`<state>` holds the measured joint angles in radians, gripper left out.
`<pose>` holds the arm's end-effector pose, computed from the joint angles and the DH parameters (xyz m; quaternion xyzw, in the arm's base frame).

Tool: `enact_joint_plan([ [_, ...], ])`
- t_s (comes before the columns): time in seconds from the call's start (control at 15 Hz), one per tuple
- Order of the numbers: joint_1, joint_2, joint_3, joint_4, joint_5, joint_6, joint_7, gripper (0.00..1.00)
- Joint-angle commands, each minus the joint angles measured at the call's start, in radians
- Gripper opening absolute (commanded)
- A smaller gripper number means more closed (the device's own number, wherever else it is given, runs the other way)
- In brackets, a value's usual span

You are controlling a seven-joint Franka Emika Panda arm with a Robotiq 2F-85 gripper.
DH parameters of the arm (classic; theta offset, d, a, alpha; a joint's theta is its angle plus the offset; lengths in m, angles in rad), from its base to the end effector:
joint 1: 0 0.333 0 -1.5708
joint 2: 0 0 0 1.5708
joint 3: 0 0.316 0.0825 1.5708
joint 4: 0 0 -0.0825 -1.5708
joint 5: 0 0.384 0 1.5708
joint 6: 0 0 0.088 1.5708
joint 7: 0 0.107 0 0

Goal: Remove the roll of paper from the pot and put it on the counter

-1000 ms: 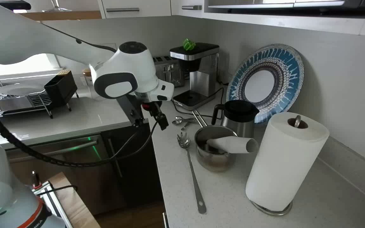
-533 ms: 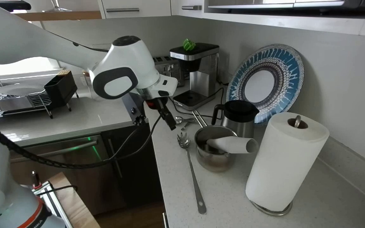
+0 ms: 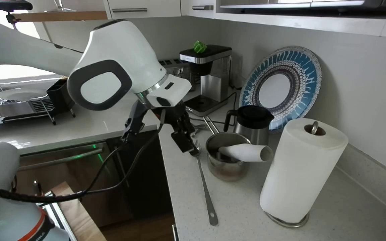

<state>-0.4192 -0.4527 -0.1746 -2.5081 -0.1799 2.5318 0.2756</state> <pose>0.3654 -0.2495 0.4895 0.9046 -0.3548 0.2270 0.0651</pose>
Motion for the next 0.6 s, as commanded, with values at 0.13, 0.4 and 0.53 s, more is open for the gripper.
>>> enact_joint_plan([
  [0.13,-0.143,-0.084,0.007,-0.036,-0.164,-0.033,0.024,1.00],
  [0.4,-0.078,-0.112,-0.086,-0.002,-0.119,-0.194,-0.246,1.00],
  [0.53,-0.096,-0.098,-0.073,-0.001,-0.140,-0.160,-0.199,1.00],
])
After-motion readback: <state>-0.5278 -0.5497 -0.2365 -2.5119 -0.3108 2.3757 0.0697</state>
